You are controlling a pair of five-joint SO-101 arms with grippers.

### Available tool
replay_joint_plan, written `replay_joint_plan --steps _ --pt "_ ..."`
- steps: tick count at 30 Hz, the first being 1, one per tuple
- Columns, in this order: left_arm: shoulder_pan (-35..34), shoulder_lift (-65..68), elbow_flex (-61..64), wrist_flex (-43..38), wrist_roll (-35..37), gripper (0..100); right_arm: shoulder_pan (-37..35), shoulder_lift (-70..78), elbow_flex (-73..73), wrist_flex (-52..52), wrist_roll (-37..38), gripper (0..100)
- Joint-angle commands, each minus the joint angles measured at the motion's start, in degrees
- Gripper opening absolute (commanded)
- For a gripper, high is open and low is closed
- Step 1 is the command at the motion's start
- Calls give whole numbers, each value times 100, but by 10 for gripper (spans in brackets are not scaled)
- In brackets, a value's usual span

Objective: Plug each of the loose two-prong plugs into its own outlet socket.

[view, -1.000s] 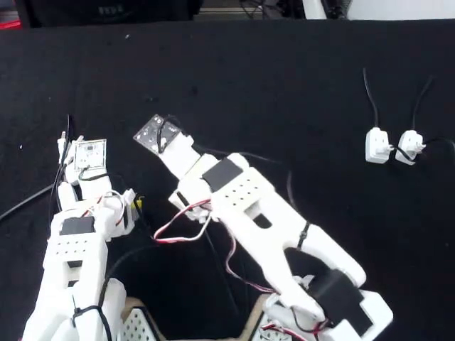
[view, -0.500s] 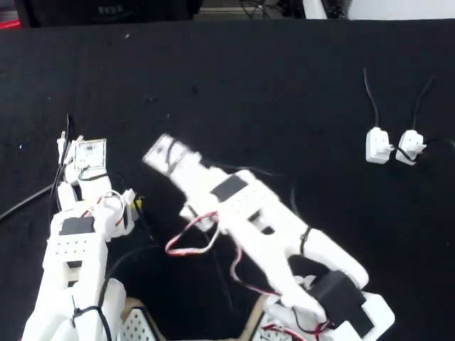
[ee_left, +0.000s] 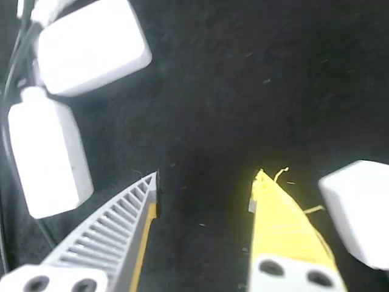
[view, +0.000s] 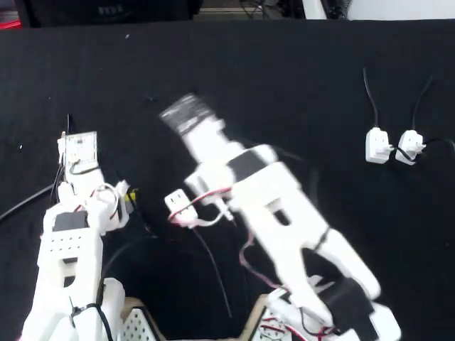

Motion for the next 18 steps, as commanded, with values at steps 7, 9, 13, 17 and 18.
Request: replay_joint_plan --steps 7,9,13,17,18 --pt "2123 9 -1745 1336 0 255 1960 -1341 1613 -1046 -396 134" --pt "2545 9 -1604 1319 255 257 2092 -1393 1903 -1310 -536 134" --pt "3064 9 -1244 1055 1459 258 2092 -1253 2114 -1486 -545 134" --pt "3160 9 -796 325 2699 258 2110 -989 2167 -1741 -545 134" --pt "3152 9 -655 114 2866 258 2119 -910 2167 -1767 -545 134"
